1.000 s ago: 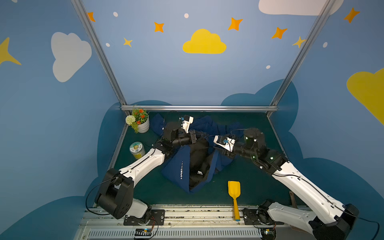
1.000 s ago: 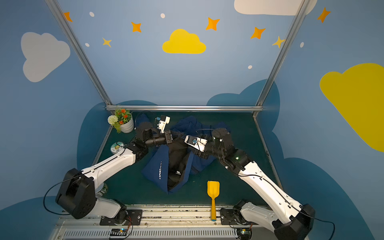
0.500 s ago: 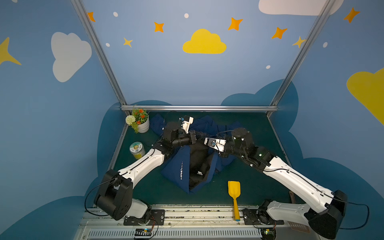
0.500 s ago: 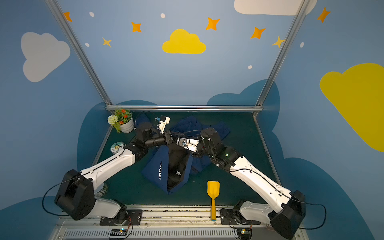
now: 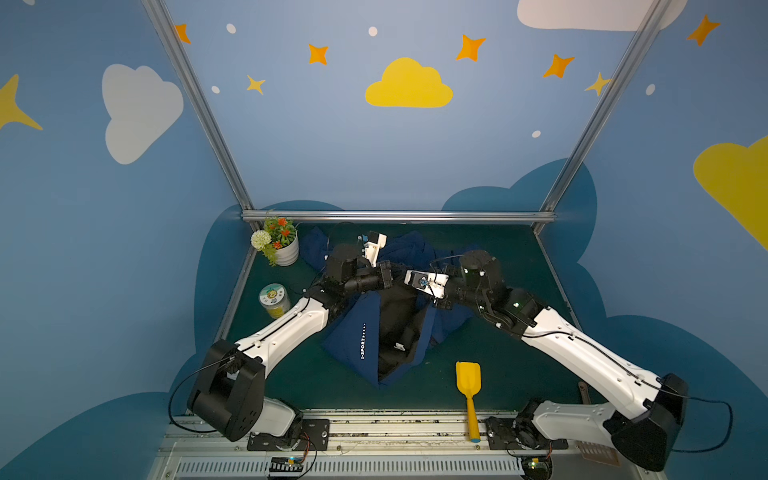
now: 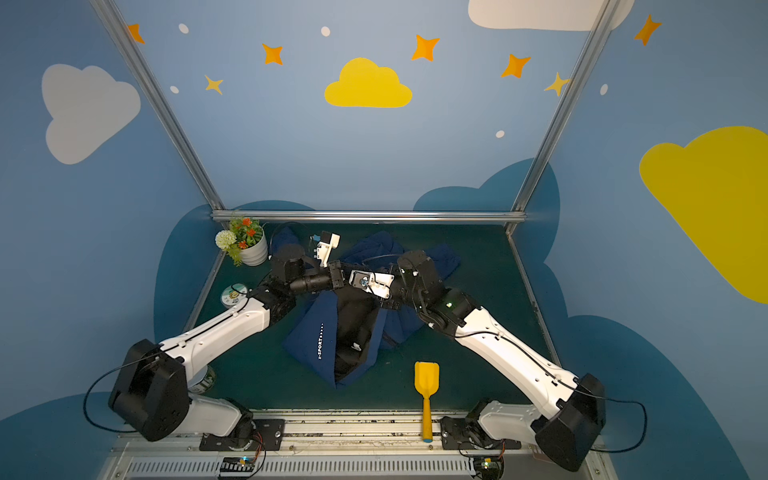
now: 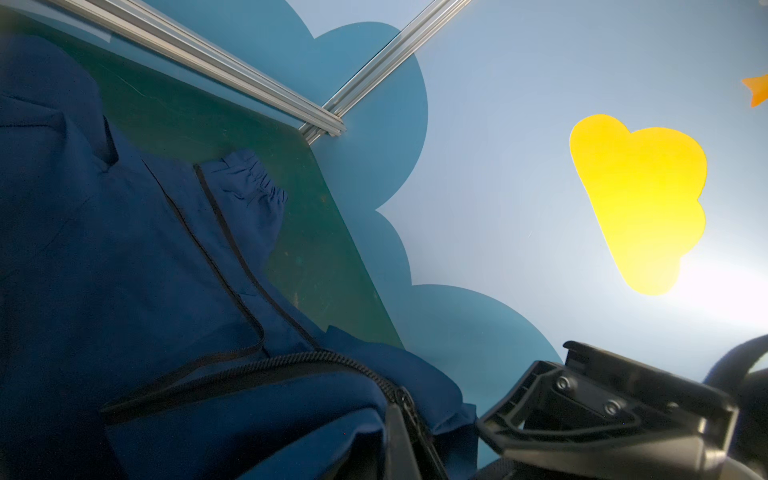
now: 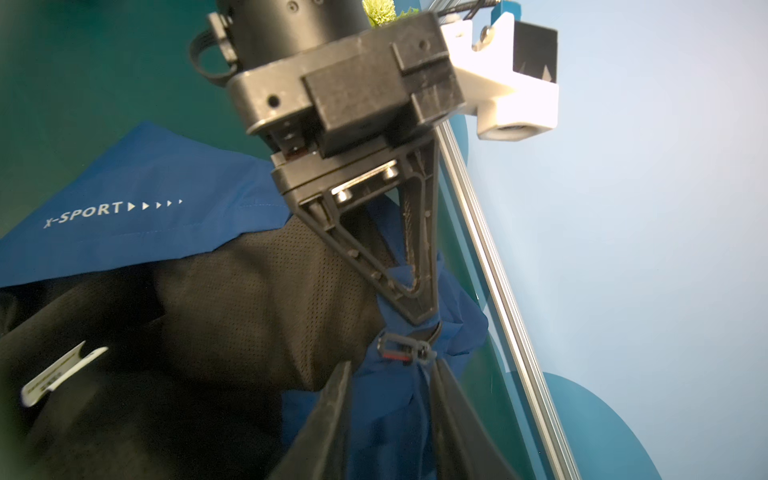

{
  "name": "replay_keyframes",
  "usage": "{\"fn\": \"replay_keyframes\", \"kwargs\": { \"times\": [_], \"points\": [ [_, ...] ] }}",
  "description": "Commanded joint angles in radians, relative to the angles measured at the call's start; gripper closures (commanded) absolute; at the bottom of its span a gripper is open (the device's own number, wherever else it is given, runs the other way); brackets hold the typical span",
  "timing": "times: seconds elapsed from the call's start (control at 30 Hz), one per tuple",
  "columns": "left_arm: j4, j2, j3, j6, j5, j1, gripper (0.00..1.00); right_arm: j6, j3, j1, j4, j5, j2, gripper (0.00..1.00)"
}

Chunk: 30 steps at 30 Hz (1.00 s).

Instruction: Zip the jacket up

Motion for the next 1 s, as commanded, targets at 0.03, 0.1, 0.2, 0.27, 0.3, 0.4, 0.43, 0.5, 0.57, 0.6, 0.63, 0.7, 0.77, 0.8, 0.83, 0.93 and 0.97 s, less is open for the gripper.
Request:
{"fn": "replay_keyframes", "kwargs": {
  "times": [0.03,0.1,0.2,0.27,0.3,0.4,0.43,0.5,0.57,0.6,0.63,0.7,0.77,0.8,0.83,0.93,0.97],
  "points": [
    [-0.001,-0.035,0.002,0.009,-0.006,-0.001,0.97,-0.008,0.034,0.007,0.002,-0.023,0.02,0.64],
    [-0.002,-0.036,0.002,0.01,-0.007,-0.001,0.97,-0.007,0.041,0.007,0.003,-0.023,0.029,0.63],
    [-0.007,-0.04,0.002,0.012,-0.007,-0.001,0.97,-0.007,0.047,0.007,0.013,-0.016,0.036,0.66],
    [-0.009,-0.041,0.003,0.012,-0.008,-0.001,0.97,-0.004,0.055,0.006,0.012,-0.015,0.042,0.68],
    [-0.009,-0.042,0.002,0.013,-0.008,-0.001,0.97,-0.004,0.058,0.006,0.013,-0.017,0.044,0.69],
    [-0.013,-0.043,0.0,0.015,-0.01,-0.001,0.97,0.001,0.063,0.005,0.009,-0.021,0.047,0.72],
    [-0.013,-0.046,0.0,0.015,-0.01,-0.002,0.97,0.001,0.064,0.006,0.008,-0.024,0.047,0.74],
    [-0.015,-0.046,0.0,0.017,-0.01,-0.001,0.97,0.008,0.065,0.005,0.008,-0.026,0.047,0.77],
    [-0.016,-0.047,-0.003,0.017,-0.01,-0.002,0.97,0.012,0.065,0.006,0.009,-0.026,0.048,0.79],
    [-0.014,-0.048,-0.004,0.017,-0.012,-0.003,0.97,0.012,0.067,0.005,0.009,-0.026,0.05,0.79],
    [-0.015,-0.048,-0.005,0.017,-0.012,-0.002,0.97,0.012,0.066,0.006,0.007,-0.026,0.05,0.78],
    [-0.017,-0.052,-0.005,0.017,-0.012,-0.003,0.97,0.011,0.068,0.006,-0.001,-0.027,0.056,0.76],
    [-0.017,-0.053,-0.005,0.017,-0.014,-0.003,0.97,0.011,0.067,0.005,0.001,-0.029,0.059,0.76],
    [-0.019,-0.053,-0.004,0.017,-0.014,-0.002,0.97,0.012,0.065,0.005,0.005,-0.029,0.062,0.76],
    [-0.02,-0.055,-0.003,0.016,-0.014,-0.002,0.97,0.013,0.065,0.004,0.007,-0.029,0.061,0.76],
    [-0.021,-0.058,-0.005,0.017,-0.017,-0.002,0.97,0.015,0.071,0.004,0.009,-0.03,0.068,0.75],
    [-0.021,-0.058,-0.005,0.016,-0.017,-0.002,0.97,0.016,0.075,0.004,0.009,-0.032,0.07,0.75]
  ]
}}
